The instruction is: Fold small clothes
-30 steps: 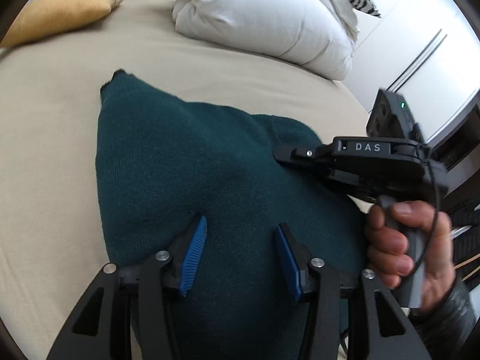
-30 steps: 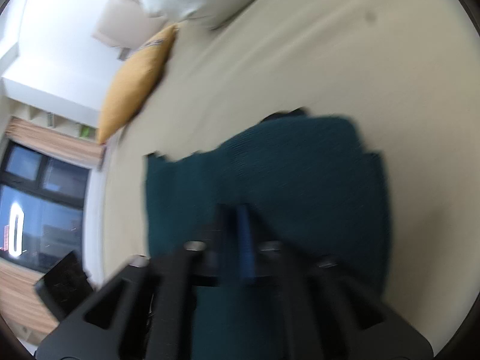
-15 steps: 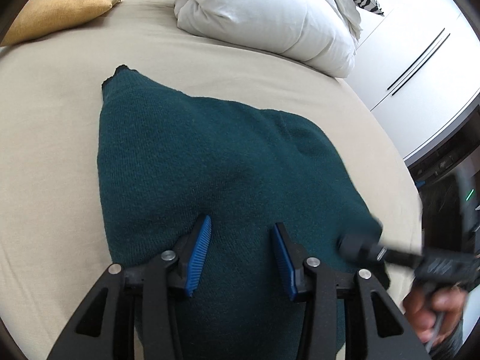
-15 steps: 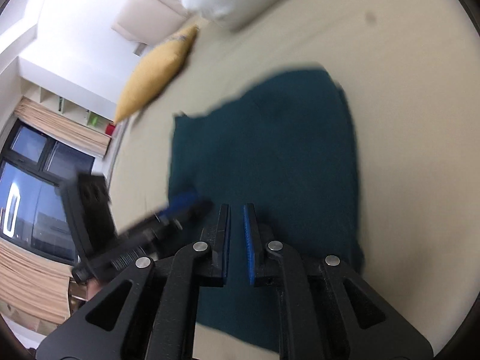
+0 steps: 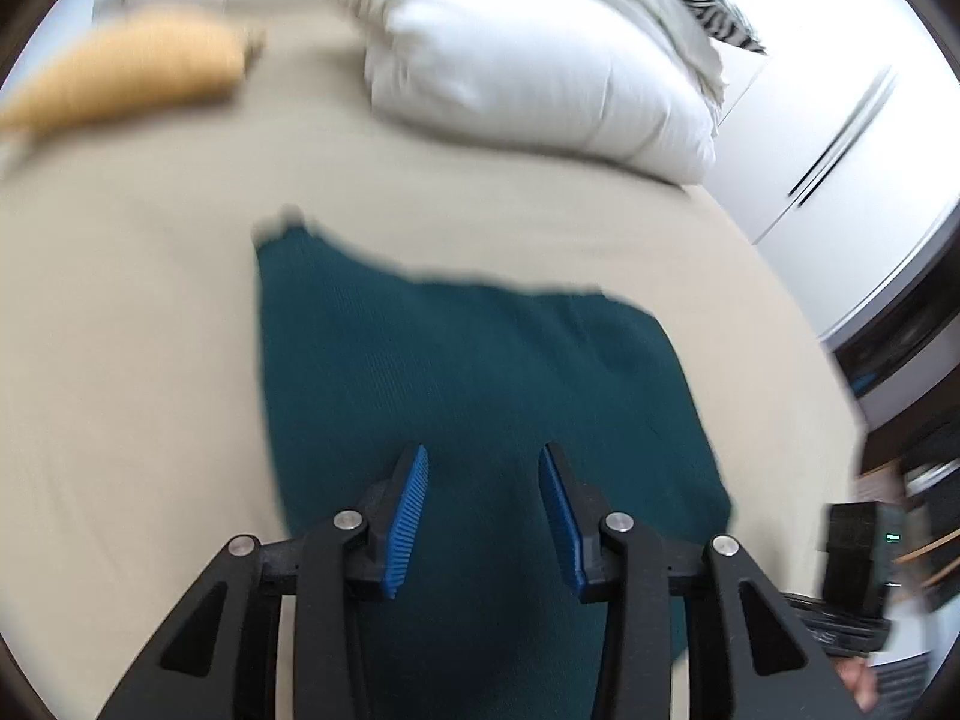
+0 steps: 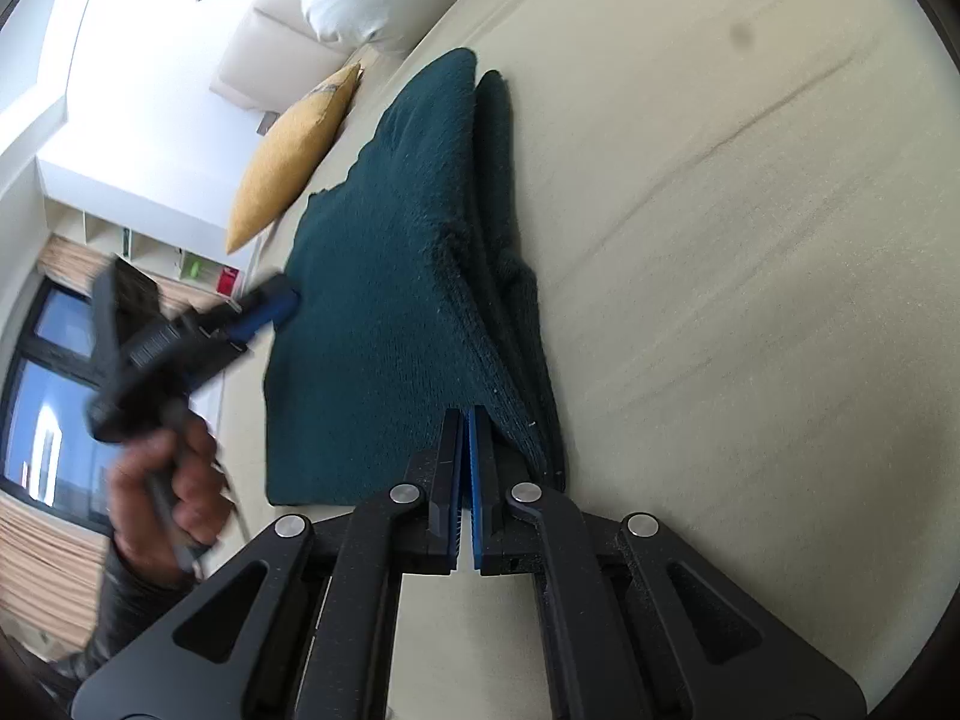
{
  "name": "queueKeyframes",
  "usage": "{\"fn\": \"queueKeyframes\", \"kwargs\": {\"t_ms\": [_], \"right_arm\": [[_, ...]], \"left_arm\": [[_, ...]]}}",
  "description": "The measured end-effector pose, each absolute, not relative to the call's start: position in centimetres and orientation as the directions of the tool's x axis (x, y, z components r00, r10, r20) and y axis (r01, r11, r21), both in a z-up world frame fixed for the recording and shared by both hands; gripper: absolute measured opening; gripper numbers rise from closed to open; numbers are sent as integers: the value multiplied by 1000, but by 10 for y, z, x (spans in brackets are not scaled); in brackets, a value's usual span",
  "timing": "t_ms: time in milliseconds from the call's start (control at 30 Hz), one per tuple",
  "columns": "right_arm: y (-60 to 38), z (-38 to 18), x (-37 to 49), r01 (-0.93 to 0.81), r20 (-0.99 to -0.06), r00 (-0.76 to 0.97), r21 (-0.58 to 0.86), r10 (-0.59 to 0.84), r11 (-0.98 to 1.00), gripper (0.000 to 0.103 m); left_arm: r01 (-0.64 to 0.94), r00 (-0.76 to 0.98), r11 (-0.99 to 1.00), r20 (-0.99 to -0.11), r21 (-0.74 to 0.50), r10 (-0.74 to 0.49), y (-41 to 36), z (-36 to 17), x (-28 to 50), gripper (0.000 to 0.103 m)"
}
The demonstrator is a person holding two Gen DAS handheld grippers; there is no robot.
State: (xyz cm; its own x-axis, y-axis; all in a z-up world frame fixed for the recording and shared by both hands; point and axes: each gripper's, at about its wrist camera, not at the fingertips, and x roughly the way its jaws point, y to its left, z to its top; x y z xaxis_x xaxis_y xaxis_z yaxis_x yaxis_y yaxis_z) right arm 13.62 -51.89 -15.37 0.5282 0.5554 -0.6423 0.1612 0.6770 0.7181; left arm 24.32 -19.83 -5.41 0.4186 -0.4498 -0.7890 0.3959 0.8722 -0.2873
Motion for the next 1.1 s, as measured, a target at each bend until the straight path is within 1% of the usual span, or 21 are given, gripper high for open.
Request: {"fn": "queueKeyframes", "kwargs": {"t_ms": [133, 200, 233, 300, 333, 367, 400, 433, 467, 533, 600, 633, 700, 733, 767, 833, 967, 1000, 1033, 1067, 1100], "right_arm": [[-514, -153, 133, 154, -648, 526, 709, 550, 688, 0], [-515, -148, 126, 140, -656, 521, 696, 546, 704, 0], [-513, -141, 125, 134, -674, 517, 672, 527, 728, 4], [-509, -121, 124, 107, -694, 528, 626, 490, 772, 14], [-507, -106, 128, 81, -688, 552, 606, 471, 791, 27], [-507, -94, 131, 66, -677, 573, 600, 462, 797, 47], [-504, -81, 138, 45, -653, 602, 602, 460, 797, 55], [-502, -68, 148, 14, -622, 628, 611, 469, 792, 58], [-499, -60, 157, -7, -607, 636, 613, 477, 790, 58], [-487, -46, 188, -24, -617, 633, 587, 467, 809, 58], [-478, -44, 215, -60, -598, 623, 606, 504, 793, 58], [-474, -50, 233, -63, -599, 595, 629, 535, 775, 58], [-469, -72, 262, -2, -644, 551, 635, 531, 772, 58], [-468, -84, 273, 22, -669, 533, 622, 517, 783, 55], [-474, -101, 282, 65, -701, 525, 598, 482, 799, 44], [-491, -115, 282, 86, -651, 559, 661, 513, 746, 30], [-531, -125, 264, 117, -566, 644, 738, 515, 664, 25], [-541, -128, 257, 119, -552, 657, 748, 513, 653, 25], [-546, -127, 252, 133, -557, 669, 741, 492, 659, 29], [-552, -122, 242, 167, -585, 683, 708, 438, 686, 40], [-558, -115, 232, 236, -637, 685, 652, 353, 721, 44]], "left_arm": [[386, 386, 895, -842, -225, -378, -202, -85, 268, 42], [400, 405, 893, -835, -205, -373, -201, -96, 268, 42], [401, 414, 895, -832, -198, -370, -201, -96, 266, 42], [395, 431, 899, -827, -187, -362, -200, -98, 264, 42], [394, 437, 901, -824, -184, -360, -200, -100, 263, 42], [392, 446, 902, -820, -181, -358, -201, -100, 261, 42], [391, 456, 904, -817, -174, -354, -201, -102, 259, 42], [391, 462, 905, -815, -167, -350, -201, -102, 258, 42], [391, 468, 906, -813, -159, -345, -201, -103, 257, 42], [391, 465, 905, -813, -165, -349, -204, -103, 258, 42], [392, 460, 903, -812, -178, -360, -205, -103, 258, 42], [394, 461, 901, -810, -179, -363, -205, -103, 257, 42], [398, 462, 899, -807, -180, -367, -203, -103, 256, 42], [398, 459, 899, -808, -185, -369, -201, -103, 257, 42], [398, 456, 898, -809, -187, -370, -200, -104, 259, 42], [402, 455, 896, -809, -186, -372, -199, -104, 260, 42], [403, 465, 894, -798, -196, -384, -196, -107, 260, 42], [407, 468, 893, -795, -193, -386, -196, -107, 260, 42], [409, 466, 891, -794, -197, -389, -195, -107, 260, 42], [413, 466, 888, -791, -202, -397, -194, -106, 260, 42], [420, 467, 881, -781, -217, -415, -190, -104, 260, 42]]}}
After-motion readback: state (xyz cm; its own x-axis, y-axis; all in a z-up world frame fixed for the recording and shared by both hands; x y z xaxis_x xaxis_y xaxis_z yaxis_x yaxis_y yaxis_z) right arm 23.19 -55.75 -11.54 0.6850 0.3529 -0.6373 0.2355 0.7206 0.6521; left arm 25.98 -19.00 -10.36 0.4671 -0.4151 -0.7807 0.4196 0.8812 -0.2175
